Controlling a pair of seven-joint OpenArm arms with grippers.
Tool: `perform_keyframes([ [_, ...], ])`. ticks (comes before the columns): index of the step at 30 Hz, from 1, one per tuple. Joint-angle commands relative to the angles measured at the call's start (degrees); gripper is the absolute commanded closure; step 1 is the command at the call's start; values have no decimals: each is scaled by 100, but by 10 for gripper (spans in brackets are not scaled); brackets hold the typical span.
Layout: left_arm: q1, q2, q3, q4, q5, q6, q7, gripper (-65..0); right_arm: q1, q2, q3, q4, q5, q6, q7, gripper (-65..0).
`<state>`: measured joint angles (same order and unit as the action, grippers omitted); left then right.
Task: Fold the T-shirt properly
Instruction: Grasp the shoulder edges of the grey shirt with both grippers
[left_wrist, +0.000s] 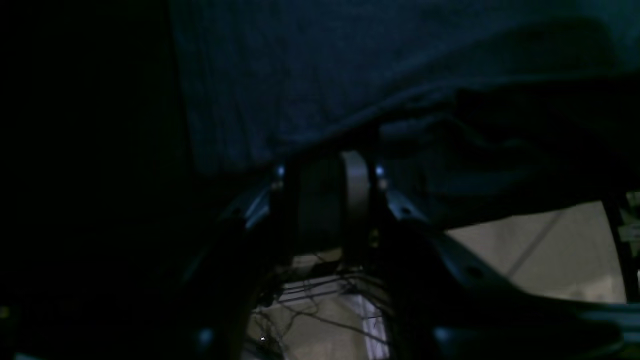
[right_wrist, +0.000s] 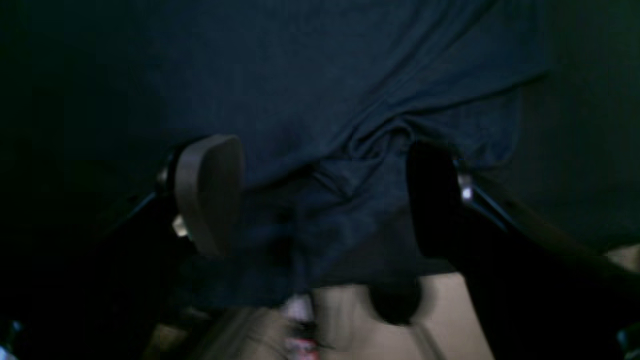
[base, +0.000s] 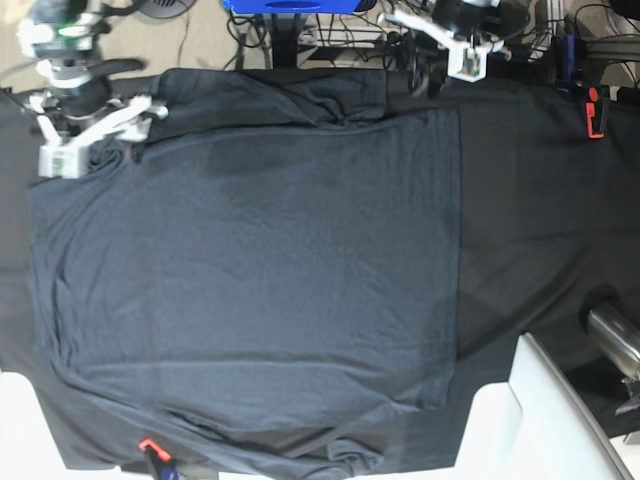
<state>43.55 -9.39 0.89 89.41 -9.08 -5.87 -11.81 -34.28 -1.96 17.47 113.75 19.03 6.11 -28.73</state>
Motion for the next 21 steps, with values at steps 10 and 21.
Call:
perform_keyframes([
  [10, -403, -138, 786, -866, -1215, -15, -124, -145, -119, 499, 305, 22, 1135, 9, 126, -489],
  [21, -52, -165, 725, 40, -1180, -15, -168, -148, -216, 508, 340, -101, 1117, 9, 126, -489],
])
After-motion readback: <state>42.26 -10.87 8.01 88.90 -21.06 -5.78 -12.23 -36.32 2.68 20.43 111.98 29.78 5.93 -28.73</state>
